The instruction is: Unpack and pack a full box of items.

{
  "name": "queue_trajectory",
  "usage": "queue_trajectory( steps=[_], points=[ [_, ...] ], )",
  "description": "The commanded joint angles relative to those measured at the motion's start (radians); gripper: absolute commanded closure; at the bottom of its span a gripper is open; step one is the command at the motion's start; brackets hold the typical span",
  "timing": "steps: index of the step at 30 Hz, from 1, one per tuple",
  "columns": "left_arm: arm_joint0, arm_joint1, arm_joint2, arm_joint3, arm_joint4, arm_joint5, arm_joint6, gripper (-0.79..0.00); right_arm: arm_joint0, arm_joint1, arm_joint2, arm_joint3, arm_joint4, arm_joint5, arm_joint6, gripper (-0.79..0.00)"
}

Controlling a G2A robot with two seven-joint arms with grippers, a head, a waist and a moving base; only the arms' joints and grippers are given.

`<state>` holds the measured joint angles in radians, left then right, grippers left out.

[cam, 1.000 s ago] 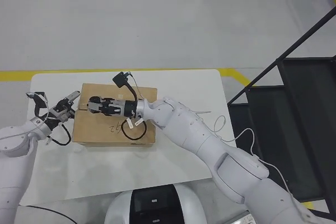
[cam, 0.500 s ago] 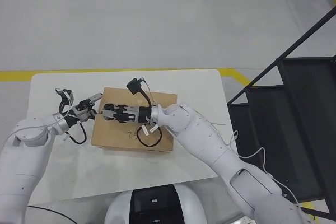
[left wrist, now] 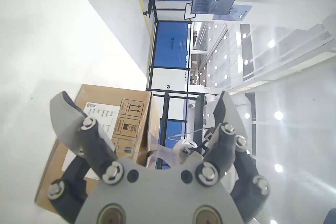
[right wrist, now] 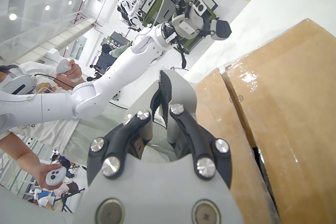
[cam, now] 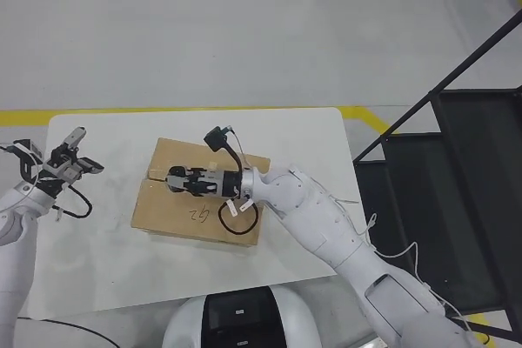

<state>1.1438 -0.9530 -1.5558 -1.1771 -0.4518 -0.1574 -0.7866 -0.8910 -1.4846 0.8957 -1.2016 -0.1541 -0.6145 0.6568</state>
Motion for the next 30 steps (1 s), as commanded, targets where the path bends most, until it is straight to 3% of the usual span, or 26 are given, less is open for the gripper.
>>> queue_trajectory(
  steps=[1,13,30],
  points=[
    [0.026,0.003,-0.020,-0.031,-0.007,0.006,0.004,-0.785,0.010,-0.003,-0.009,0.011,-0.007,0.005,-0.004,0.000],
    [0.104,0.014,-0.104,-0.113,-0.006,0.024,0.025,-0.785,0.119,-0.052,-0.119,0.174,-0.025,0.021,-0.053,0.000],
    [0.150,0.019,-0.160,-0.151,0.001,0.019,0.049,-0.785,0.200,-0.126,-0.212,0.374,-0.028,0.013,-0.156,0.000]
  ],
)
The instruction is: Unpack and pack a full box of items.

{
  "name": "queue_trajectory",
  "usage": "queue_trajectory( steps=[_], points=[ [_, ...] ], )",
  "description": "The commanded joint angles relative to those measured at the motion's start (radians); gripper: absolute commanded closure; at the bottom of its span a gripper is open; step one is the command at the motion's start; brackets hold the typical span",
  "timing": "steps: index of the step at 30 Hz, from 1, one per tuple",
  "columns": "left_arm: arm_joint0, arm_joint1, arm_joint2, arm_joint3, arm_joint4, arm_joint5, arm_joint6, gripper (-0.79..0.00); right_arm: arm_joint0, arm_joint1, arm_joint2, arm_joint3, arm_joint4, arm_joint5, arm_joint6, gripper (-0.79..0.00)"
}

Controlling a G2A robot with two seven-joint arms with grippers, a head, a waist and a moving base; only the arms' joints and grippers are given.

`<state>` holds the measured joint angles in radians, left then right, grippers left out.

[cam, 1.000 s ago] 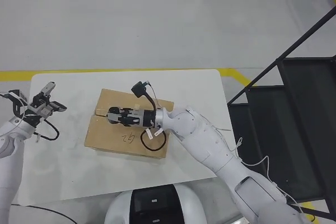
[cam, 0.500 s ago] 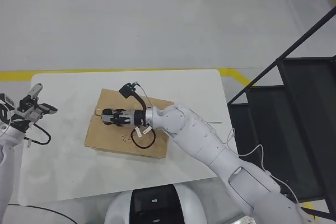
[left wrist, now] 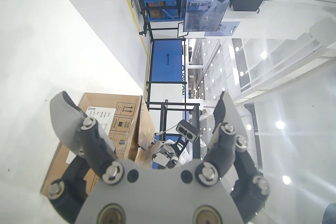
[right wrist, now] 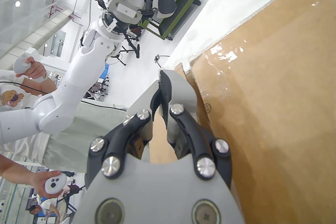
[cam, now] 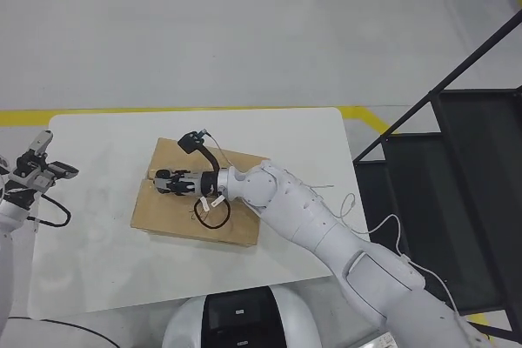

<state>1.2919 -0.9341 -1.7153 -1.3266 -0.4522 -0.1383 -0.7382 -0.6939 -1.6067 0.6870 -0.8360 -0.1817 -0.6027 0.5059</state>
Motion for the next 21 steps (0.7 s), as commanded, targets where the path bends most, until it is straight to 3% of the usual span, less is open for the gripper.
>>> queue_trajectory(
  steps=[1,12,13,15,16,21],
  points=[
    [0.004,0.000,-0.002,-0.004,0.000,0.000,0.001,-0.785,0.007,-0.008,-0.007,0.017,-0.003,0.003,-0.010,0.000],
    [0.017,0.000,-0.013,-0.022,0.000,0.003,-0.002,-0.785,0.030,-0.041,-0.025,0.087,-0.021,0.007,-0.068,0.000],
    [0.017,-0.001,-0.013,-0.023,0.000,0.004,-0.003,-0.785,0.031,-0.043,-0.025,0.093,-0.022,0.009,-0.072,-0.068],
    [0.016,-0.001,-0.012,-0.025,0.000,0.004,-0.006,-0.785,0.031,-0.048,-0.025,0.100,-0.020,0.010,-0.080,-0.668],
    [0.015,-0.001,-0.011,-0.027,-0.001,0.004,-0.009,-0.785,0.032,-0.050,-0.024,0.103,-0.019,0.008,-0.087,-0.785],
    [0.012,-0.001,-0.010,-0.027,0.002,0.005,-0.015,-0.785,0.031,-0.054,-0.009,0.094,-0.018,-0.022,-0.120,-0.785]
  ],
)
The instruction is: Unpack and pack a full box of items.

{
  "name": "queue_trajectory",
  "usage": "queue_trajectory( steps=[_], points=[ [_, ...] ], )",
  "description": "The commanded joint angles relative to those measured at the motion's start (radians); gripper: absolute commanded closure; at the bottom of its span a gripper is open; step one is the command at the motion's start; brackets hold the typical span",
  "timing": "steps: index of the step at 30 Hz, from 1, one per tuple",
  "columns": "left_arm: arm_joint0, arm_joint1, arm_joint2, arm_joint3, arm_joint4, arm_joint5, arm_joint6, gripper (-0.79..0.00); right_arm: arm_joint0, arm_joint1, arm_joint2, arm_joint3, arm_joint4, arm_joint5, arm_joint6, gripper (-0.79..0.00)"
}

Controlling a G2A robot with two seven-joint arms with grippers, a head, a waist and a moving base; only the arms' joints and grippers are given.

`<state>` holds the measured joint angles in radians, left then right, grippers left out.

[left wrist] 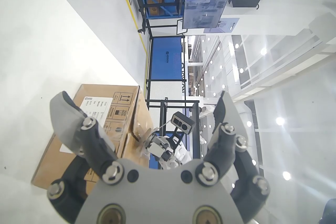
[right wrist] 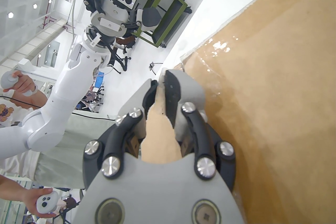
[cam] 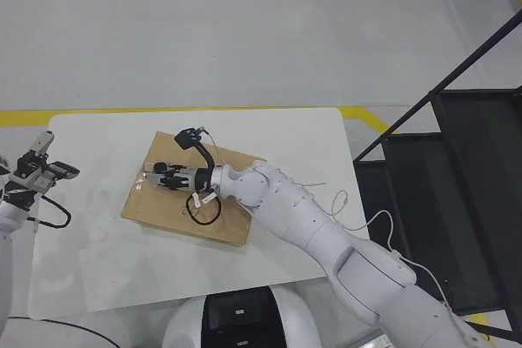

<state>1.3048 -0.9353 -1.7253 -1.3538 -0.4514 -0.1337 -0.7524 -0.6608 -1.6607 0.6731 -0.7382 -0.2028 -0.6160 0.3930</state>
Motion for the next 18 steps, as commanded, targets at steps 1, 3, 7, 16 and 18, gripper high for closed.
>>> queue_trajectory(
  steps=[1,3,7,16,18],
  points=[
    [-0.002,0.000,0.000,0.000,0.001,0.000,-0.003,-0.785,-0.004,0.000,0.008,-0.009,0.004,-0.017,-0.012,-0.785],
    [-0.005,0.000,0.001,0.001,0.001,0.001,-0.007,-0.785,-0.008,0.001,0.018,-0.023,0.008,-0.031,-0.019,-0.785],
    [-0.011,-0.001,0.006,0.008,0.003,0.001,-0.014,-0.785,-0.016,0.006,0.037,-0.053,-0.002,-0.055,-0.040,-0.785],
    [-0.027,-0.002,0.022,0.019,0.008,0.002,-0.027,-0.785,0.006,0.004,0.041,-0.076,-0.116,-0.137,-0.093,-0.785],
    [-0.028,-0.003,0.024,0.020,0.008,0.003,-0.030,-0.785,0.021,0.001,0.033,-0.069,-0.179,-0.169,-0.122,-0.785]
  ],
)
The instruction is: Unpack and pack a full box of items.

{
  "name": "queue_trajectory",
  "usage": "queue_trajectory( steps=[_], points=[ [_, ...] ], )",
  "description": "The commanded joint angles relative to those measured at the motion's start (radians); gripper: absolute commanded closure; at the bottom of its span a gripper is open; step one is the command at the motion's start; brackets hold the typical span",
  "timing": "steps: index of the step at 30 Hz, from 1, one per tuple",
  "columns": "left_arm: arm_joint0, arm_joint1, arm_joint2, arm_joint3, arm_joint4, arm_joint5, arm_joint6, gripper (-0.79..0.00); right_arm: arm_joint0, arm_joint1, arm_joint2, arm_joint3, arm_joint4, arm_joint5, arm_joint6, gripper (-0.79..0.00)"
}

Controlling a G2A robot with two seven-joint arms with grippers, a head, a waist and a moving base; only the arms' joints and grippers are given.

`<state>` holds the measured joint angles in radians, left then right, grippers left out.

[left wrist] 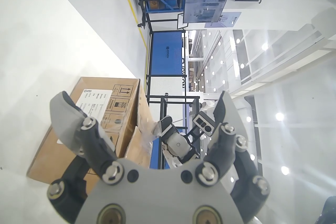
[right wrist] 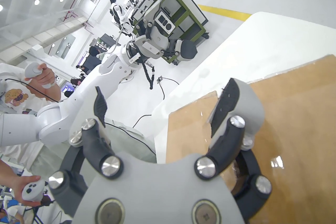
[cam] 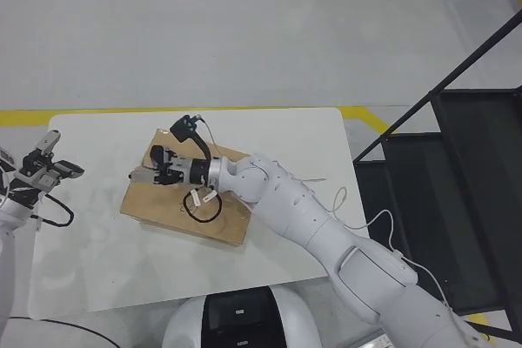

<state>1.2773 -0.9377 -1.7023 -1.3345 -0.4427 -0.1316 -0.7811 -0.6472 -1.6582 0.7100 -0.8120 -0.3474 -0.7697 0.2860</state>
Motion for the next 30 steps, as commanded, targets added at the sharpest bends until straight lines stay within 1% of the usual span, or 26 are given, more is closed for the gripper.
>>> queue_trajectory(
  steps=[1,4,7,14,18,20,23,24,27,30],
  points=[
    [0.000,0.000,0.001,0.001,-0.002,0.001,-0.001,-0.785,0.013,-0.002,-0.008,0.011,-0.067,-0.026,-0.032,-0.785],
    [0.002,-0.001,0.003,-0.001,-0.001,0.002,-0.004,-0.785,0.031,-0.007,-0.021,0.027,-0.168,-0.045,-0.090,-0.785],
    [0.005,-0.001,0.003,-0.005,0.000,0.002,-0.005,-0.785,0.034,-0.015,-0.028,0.041,-0.214,-0.064,-0.148,-0.785],
    [0.011,-0.002,0.007,-0.015,0.000,0.003,-0.011,-0.785,0.049,-0.031,-0.035,0.057,-0.349,-0.105,-0.337,-0.785],
    [0.013,-0.003,0.014,-0.016,-0.001,0.003,-0.012,-0.785,0.053,-0.044,-0.045,0.083,-0.391,-0.122,-0.401,-0.785],
    [0.013,-0.004,0.016,-0.020,-0.005,0.001,-0.014,-0.785,0.045,-0.052,-0.040,0.094,-0.369,-0.130,-0.446,-0.785],
    [0.014,-0.005,0.014,-0.038,-0.017,-0.020,-0.020,-0.785,0.040,-0.061,-0.036,0.114,-0.318,-0.153,-0.430,-0.785],
    [0.013,-0.005,0.012,-0.051,-0.026,-0.034,-0.028,-0.785,0.027,-0.062,-0.030,0.117,-0.278,-0.167,-0.429,-0.785],
    [0.020,-0.005,-0.001,-0.083,-0.058,-0.065,-0.064,-0.785,-0.009,-0.064,-0.011,0.113,-0.148,-0.202,-0.374,-0.785],
    [0.029,-0.002,-0.020,-0.123,-0.072,-0.087,-0.107,-0.785,-0.048,-0.054,0.013,0.079,-0.018,-0.171,-0.263,-0.785]
  ],
)
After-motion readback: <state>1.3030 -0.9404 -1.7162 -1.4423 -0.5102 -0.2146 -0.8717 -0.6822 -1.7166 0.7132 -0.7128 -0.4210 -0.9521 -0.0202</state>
